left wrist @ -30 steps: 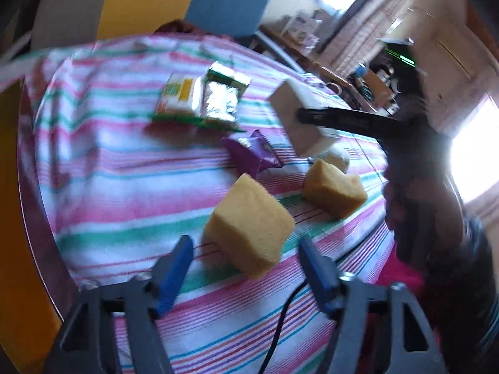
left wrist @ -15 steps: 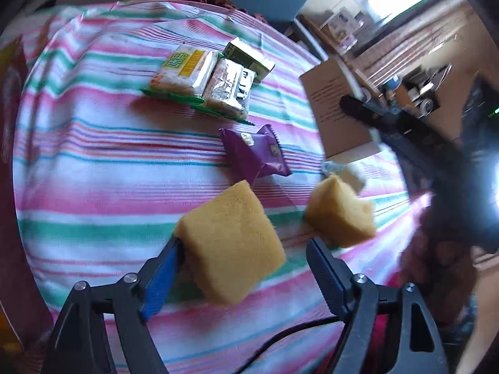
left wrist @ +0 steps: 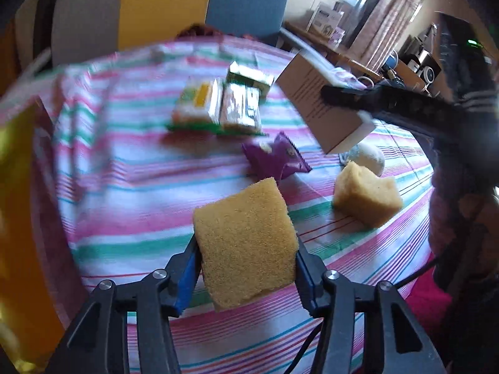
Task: Organize objects
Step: 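Carry the yellow sponge into the gold tray with the left gripper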
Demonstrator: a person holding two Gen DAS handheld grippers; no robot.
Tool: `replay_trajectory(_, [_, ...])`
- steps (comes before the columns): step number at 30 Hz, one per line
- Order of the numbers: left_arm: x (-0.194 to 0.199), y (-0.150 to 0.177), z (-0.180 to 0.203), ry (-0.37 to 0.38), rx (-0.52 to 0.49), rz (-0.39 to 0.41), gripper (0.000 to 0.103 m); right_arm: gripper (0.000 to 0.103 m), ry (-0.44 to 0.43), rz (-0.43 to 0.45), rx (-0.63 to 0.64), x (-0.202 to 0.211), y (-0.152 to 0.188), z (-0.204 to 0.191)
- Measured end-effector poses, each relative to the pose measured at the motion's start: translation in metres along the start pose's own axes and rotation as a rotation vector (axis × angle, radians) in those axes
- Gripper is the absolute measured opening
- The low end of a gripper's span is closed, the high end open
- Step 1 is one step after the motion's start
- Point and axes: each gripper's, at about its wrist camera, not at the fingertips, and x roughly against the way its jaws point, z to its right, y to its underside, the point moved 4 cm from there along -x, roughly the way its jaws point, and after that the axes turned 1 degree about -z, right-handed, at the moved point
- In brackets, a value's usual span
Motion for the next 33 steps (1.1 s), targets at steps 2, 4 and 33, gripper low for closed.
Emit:
replay_trajectory(2, [0.017,-0.001,-0.001,-0.039,-0.019,0.047,0.054,0.052,-0.031,-0.015,-0.005,-0.003,0.002,-0.004])
replay_trajectory(4, [0.034,-0.004,-0.002,-0.074,-0.032,0.092,0.054,0.052,-0.032,-0.023,-0.005,-0.004,0.004,-0.004])
replay_trajectory(33, [0.197,0.079,-0.282,-0.336,0.622,0.316,0.054,0.052,0.119,-0.059,-0.005,-0.021,0.014,0.003])
